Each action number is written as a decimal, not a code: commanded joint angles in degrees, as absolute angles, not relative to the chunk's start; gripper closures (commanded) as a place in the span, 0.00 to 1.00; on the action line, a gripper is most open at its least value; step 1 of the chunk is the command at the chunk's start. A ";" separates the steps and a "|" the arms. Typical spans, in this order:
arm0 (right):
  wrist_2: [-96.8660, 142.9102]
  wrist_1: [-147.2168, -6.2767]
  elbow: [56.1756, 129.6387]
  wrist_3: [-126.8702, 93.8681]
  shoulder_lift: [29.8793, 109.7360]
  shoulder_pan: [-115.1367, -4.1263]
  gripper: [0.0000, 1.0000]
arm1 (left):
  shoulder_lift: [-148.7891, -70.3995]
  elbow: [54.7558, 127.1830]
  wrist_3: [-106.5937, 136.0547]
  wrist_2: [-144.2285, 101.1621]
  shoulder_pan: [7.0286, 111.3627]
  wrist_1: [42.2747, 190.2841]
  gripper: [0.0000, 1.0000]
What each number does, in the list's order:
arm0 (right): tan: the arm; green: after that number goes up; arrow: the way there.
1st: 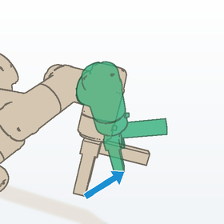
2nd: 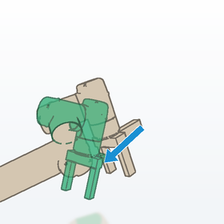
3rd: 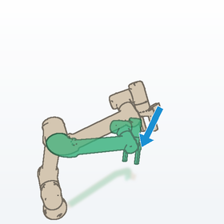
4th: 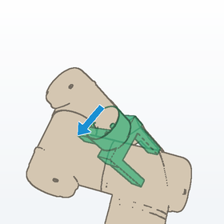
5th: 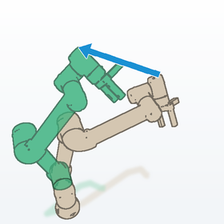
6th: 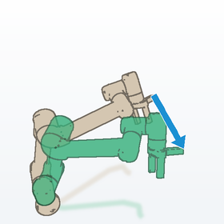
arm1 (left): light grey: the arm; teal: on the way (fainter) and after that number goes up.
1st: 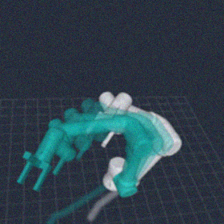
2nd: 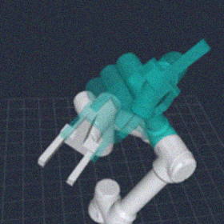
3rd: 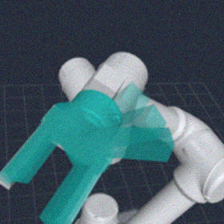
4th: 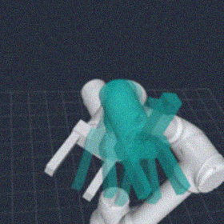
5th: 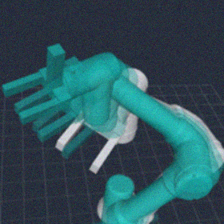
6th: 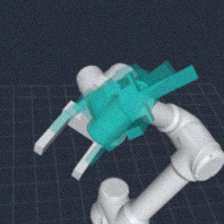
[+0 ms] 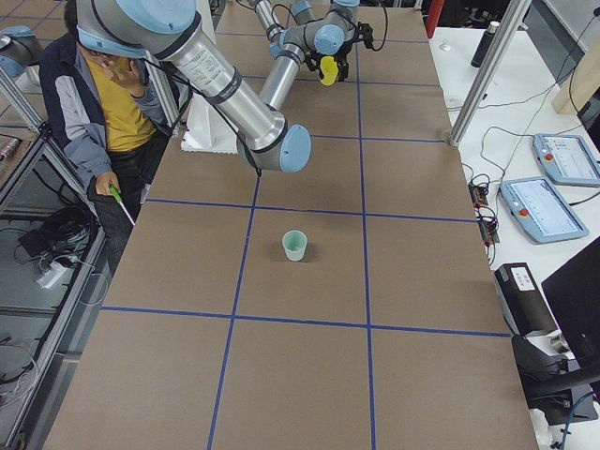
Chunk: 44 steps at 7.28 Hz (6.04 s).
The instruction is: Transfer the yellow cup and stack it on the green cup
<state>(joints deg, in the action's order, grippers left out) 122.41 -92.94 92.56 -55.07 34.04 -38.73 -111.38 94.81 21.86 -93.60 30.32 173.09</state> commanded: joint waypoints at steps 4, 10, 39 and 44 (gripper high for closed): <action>122.34 -92.90 95.35 -51.59 36.29 -37.62 0.01 | -111.53 94.48 21.88 -93.60 29.62 173.32 0.94; 122.17 -92.73 95.89 -51.50 37.80 -36.21 0.27 | -112.76 94.48 21.88 -93.60 29.62 173.76 0.90; 122.87 -92.90 103.08 -52.38 53.84 -56.41 1.00 | -110.05 91.41 22.67 -92.99 32.85 172.03 0.01; 123.05 -92.90 109.40 -50.81 62.90 -60.11 1.00 | -100.12 90.97 22.07 -97.50 53.20 138.45 0.00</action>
